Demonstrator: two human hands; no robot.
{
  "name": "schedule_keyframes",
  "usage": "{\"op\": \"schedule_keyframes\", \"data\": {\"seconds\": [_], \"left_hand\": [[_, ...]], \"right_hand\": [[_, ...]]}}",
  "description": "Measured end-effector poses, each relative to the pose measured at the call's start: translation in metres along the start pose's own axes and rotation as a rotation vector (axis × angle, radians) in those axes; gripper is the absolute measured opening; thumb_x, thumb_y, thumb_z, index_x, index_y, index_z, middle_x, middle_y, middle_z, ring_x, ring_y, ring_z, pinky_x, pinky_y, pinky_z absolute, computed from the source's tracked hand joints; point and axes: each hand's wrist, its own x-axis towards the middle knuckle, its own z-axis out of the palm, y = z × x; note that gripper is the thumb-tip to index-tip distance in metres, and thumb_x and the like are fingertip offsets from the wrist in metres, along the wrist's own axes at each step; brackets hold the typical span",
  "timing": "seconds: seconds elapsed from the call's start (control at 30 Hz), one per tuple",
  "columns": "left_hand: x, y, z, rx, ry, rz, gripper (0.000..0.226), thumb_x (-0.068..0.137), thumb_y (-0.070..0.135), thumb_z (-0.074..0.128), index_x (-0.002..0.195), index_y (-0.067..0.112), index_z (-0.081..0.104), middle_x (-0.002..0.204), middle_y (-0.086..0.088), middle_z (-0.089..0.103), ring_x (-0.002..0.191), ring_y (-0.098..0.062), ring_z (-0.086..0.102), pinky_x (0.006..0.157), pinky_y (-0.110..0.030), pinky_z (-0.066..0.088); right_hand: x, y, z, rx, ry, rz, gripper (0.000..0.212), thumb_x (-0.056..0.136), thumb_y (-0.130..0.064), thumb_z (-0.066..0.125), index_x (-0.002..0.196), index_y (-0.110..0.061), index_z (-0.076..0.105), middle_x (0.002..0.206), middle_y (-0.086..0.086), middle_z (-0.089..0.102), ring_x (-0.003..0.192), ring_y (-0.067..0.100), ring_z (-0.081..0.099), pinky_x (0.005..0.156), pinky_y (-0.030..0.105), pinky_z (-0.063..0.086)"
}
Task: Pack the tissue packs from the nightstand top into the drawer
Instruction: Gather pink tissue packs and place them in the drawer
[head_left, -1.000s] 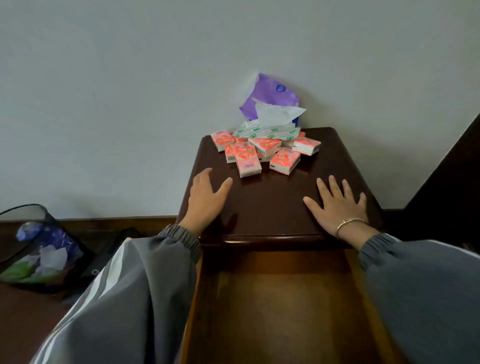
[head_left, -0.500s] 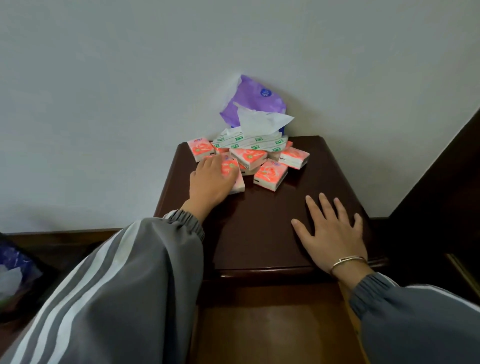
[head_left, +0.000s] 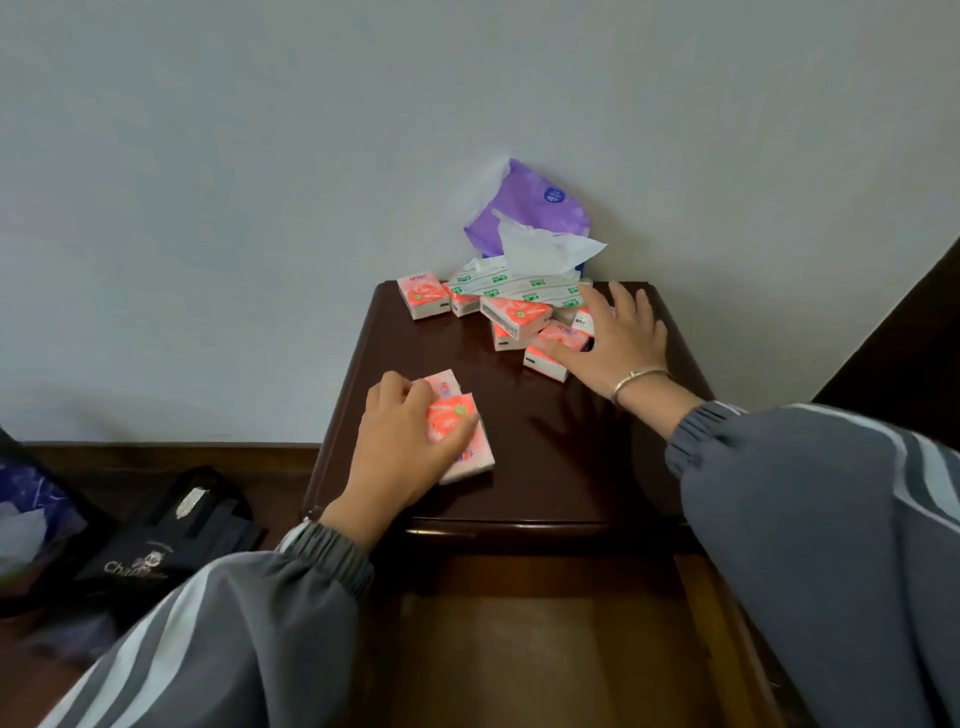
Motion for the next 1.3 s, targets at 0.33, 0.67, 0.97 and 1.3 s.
{"op": "schedule_keyframes", "data": {"seconds": [0.33, 0.67, 0.97, 1.3], "left_hand": [[-0.006, -0.006, 0.007, -0.209, 0.067, -0.125, 0.062, 0.076, 0.066, 0.054, 0.118, 0.022, 0.053, 0.15, -0.009, 0.035, 0.139, -0.025, 0.028, 0.111, -0.041, 0.028], [-0.007, -0.004, 0.007, -0.188, 0.102, -0.13, 0.065, 0.079, 0.06, 0.06, 0.128, 0.019, 0.049, 0.134, 0.0, 0.048, 0.125, -0.023, 0.043, 0.105, -0.04, 0.035], [-0.007, -0.006, 0.005, -0.243, 0.212, -0.284, 0.077, 0.077, 0.059, 0.062, 0.138, 0.017, 0.042, 0.129, -0.006, 0.042, 0.121, -0.027, 0.046, 0.106, -0.045, 0.037], [-0.007, -0.01, 0.005, -0.327, 0.258, -0.347, 0.07, 0.075, 0.058, 0.066, 0.126, 0.012, 0.054, 0.109, 0.004, 0.034, 0.107, -0.018, 0.049, 0.087, -0.026, 0.04]], "right_hand": [[-0.011, 0.004, 0.027, -0.093, -0.075, -0.035, 0.084, 0.069, -0.07, 0.058, 0.139, -0.032, 0.031, 0.145, 0.01, 0.032, 0.13, 0.036, 0.034, 0.099, 0.046, 0.039], [-0.059, 0.029, 0.007, -0.196, -0.177, -0.263, 0.08, 0.075, -0.066, 0.053, 0.144, -0.039, 0.024, 0.155, 0.007, 0.021, 0.14, 0.028, 0.026, 0.109, 0.043, 0.033], [-0.071, 0.016, 0.003, 0.168, -0.089, -0.104, 0.102, 0.058, -0.072, 0.069, 0.137, -0.028, 0.022, 0.145, -0.003, 0.037, 0.128, 0.024, 0.044, 0.097, 0.051, 0.044], [-0.076, 0.002, 0.01, 0.075, -0.123, -0.045, 0.064, 0.068, -0.052, 0.066, 0.12, -0.023, 0.044, 0.139, 0.003, 0.033, 0.126, 0.029, 0.038, 0.092, 0.042, 0.045]]}}
